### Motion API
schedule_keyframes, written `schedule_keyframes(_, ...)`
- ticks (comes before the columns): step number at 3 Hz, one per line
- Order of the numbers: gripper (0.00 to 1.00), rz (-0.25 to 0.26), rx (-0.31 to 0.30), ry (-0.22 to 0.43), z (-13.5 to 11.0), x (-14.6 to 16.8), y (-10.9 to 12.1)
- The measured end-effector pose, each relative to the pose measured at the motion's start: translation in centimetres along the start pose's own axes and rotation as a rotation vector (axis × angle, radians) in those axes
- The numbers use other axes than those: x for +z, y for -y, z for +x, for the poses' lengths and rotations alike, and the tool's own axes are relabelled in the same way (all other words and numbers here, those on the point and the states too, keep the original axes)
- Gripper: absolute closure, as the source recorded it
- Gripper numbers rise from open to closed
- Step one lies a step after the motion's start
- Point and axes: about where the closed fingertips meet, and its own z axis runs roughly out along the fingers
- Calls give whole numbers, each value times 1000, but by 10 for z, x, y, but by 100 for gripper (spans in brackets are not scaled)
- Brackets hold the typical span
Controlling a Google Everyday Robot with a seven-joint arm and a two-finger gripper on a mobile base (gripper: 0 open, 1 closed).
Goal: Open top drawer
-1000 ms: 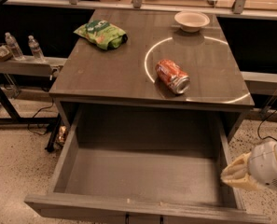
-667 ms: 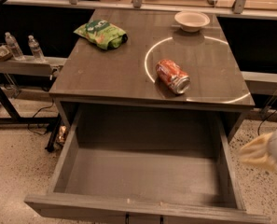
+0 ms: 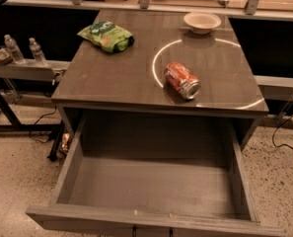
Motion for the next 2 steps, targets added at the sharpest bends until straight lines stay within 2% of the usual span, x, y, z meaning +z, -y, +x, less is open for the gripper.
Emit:
schedule_keyframes(1,100,140,-65,-30,-17,-55,47)
schedule_keyframes(2,100,164,-75,-27,-23,-65,56)
